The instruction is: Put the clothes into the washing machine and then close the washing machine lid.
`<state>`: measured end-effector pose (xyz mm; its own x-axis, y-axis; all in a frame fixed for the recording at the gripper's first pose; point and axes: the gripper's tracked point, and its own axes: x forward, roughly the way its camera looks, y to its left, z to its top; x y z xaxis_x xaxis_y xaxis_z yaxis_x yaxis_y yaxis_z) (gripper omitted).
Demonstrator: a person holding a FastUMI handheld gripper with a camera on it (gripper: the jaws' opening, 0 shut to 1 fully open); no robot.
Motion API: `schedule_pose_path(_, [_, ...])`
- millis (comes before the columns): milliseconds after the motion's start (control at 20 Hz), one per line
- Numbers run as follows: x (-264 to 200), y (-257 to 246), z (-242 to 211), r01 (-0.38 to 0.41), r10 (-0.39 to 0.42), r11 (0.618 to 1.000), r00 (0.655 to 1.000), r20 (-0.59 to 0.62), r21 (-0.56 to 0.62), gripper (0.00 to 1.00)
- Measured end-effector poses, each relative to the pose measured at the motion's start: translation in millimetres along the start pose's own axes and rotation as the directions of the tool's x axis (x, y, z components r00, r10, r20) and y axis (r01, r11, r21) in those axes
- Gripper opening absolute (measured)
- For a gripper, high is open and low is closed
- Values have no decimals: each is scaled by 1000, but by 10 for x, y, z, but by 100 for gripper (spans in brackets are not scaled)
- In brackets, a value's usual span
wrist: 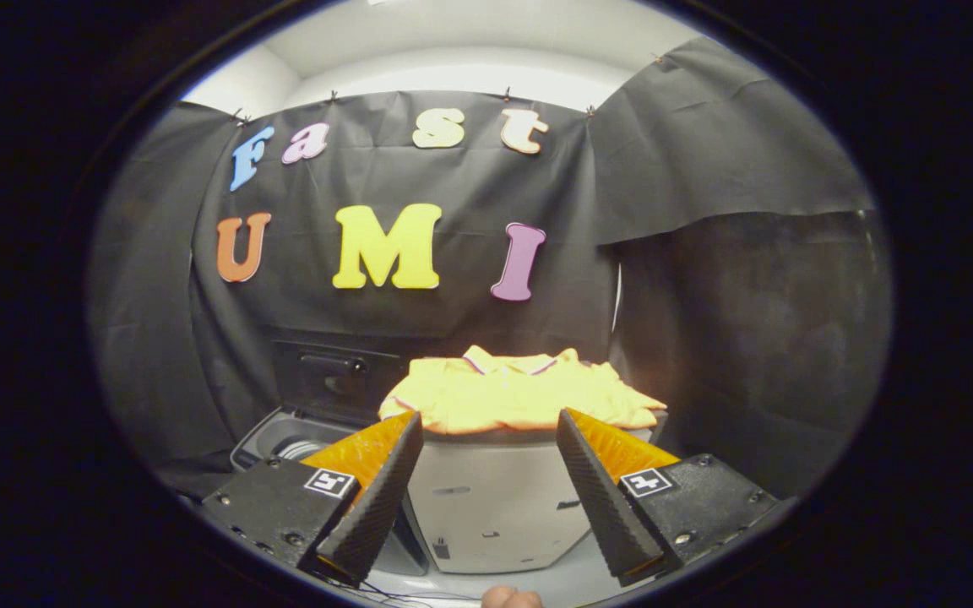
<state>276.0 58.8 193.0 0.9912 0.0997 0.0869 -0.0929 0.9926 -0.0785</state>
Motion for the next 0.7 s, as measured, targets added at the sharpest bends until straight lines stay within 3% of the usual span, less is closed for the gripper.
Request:
schedule_pose_path(300, [842,-27,285,-18,18,1000,999,-43,12,99])
schedule_pose_path(500, [1329,-89,252,-10,6,1000,990,-139,-24,100])
schedule_pose_path(700, [1706,-193,57,18,-28,999,958,-284,-40,100])
